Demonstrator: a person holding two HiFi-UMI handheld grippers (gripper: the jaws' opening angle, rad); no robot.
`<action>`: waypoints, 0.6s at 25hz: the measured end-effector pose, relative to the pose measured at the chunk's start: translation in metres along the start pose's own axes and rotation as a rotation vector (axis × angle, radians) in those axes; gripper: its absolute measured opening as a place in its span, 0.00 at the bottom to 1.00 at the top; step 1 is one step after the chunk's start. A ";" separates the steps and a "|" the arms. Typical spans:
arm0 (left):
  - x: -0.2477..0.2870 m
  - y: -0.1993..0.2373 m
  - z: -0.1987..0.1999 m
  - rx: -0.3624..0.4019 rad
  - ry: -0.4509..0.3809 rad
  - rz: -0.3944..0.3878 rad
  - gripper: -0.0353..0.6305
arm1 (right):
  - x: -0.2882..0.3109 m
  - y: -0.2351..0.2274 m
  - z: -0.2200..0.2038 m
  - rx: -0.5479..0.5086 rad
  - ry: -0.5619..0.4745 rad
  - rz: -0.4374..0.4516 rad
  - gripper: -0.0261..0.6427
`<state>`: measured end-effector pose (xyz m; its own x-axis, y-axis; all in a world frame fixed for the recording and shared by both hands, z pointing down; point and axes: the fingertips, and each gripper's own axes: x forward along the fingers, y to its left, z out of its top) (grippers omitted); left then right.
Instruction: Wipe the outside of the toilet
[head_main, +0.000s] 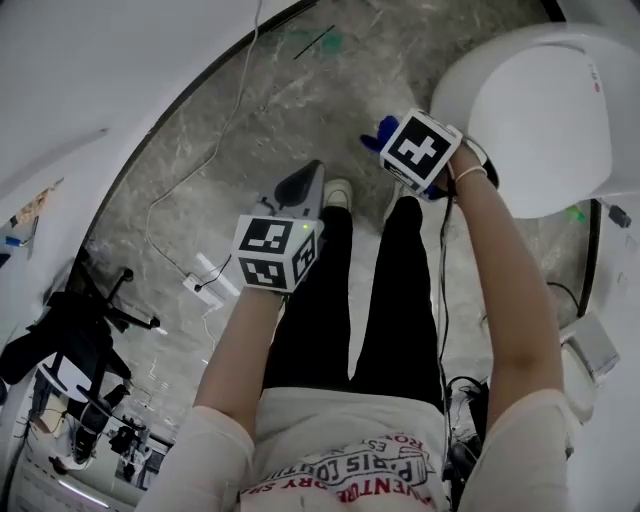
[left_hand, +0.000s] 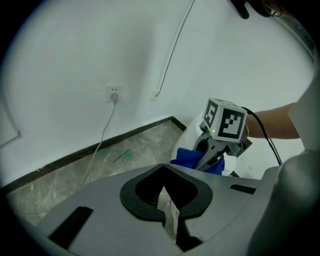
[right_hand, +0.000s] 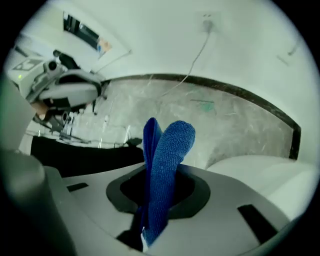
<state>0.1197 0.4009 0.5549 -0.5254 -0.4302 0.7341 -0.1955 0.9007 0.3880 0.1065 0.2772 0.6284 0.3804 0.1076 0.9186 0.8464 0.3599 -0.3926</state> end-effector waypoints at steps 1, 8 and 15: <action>-0.003 -0.007 0.018 0.018 -0.009 -0.009 0.06 | -0.018 -0.003 0.006 0.067 -0.066 -0.014 0.15; -0.025 -0.062 0.141 0.135 -0.058 -0.038 0.06 | -0.159 -0.015 0.005 0.313 -0.342 -0.136 0.15; -0.053 -0.172 0.260 0.250 -0.132 -0.121 0.06 | -0.304 -0.015 -0.052 0.446 -0.552 -0.231 0.15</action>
<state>-0.0343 0.2842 0.3037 -0.5855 -0.5381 0.6063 -0.4524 0.8375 0.3065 -0.0026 0.1913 0.3531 -0.1307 0.3909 0.9111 0.6054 0.7592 -0.2389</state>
